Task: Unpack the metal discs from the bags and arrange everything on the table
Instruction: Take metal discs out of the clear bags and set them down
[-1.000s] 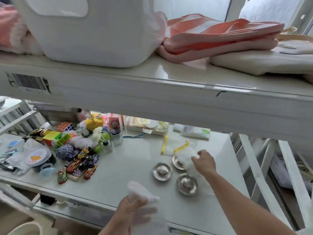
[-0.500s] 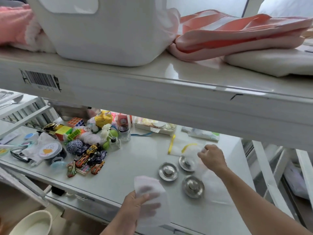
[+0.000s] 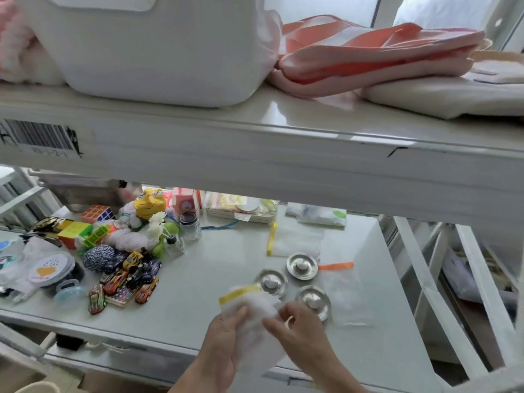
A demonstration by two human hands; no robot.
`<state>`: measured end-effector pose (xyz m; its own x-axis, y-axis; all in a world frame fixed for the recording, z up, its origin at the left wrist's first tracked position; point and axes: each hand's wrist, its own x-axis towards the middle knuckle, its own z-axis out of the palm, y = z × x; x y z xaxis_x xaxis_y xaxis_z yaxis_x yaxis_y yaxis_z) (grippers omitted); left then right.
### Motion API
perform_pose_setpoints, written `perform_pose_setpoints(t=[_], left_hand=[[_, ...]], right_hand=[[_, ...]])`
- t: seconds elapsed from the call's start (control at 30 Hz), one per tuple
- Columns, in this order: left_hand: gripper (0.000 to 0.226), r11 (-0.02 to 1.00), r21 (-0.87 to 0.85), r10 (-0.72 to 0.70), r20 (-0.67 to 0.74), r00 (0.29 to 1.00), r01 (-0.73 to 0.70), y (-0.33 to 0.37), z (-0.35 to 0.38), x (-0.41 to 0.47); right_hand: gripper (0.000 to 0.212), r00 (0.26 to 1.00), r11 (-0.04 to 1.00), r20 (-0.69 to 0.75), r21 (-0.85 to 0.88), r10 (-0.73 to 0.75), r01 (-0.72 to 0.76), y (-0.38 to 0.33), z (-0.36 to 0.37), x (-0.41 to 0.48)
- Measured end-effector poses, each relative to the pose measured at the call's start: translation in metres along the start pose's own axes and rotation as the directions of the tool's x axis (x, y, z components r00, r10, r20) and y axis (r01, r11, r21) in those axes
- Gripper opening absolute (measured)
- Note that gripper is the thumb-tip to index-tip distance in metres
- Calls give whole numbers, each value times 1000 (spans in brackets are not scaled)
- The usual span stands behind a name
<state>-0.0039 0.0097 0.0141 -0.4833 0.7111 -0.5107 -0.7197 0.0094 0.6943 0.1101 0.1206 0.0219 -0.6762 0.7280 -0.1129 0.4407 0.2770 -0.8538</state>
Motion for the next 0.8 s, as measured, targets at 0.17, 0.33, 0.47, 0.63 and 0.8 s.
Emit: perform_pose_setpoints(t=[0.17,0.33,0.47,0.63,0.8], left_hand=[[21,998,62,30,-131,991,-22,1,-11,-2],[25,993,121,17,-50,999,-11,6,-18,-13],[30,989,144,-25,-5,1000,26,7,-23,-19],[45,994,48,-99,-7,995,99,6,-20,-14],[47,998,-27,-49,200,979,55,2,-12,-13]], right_hand=[[45,989,826,-143,-560,-25,-60,45,-34,41],[62,998,692,-19,-720,58,-54,67,-41,54],[66,995,756,-92,-653,-27,-40,41,-40,46],[75,941,888,127,-313,-313,338,-16,-7,-1],[81,917,813,220,-425,-333,398,-25,16,-19]])
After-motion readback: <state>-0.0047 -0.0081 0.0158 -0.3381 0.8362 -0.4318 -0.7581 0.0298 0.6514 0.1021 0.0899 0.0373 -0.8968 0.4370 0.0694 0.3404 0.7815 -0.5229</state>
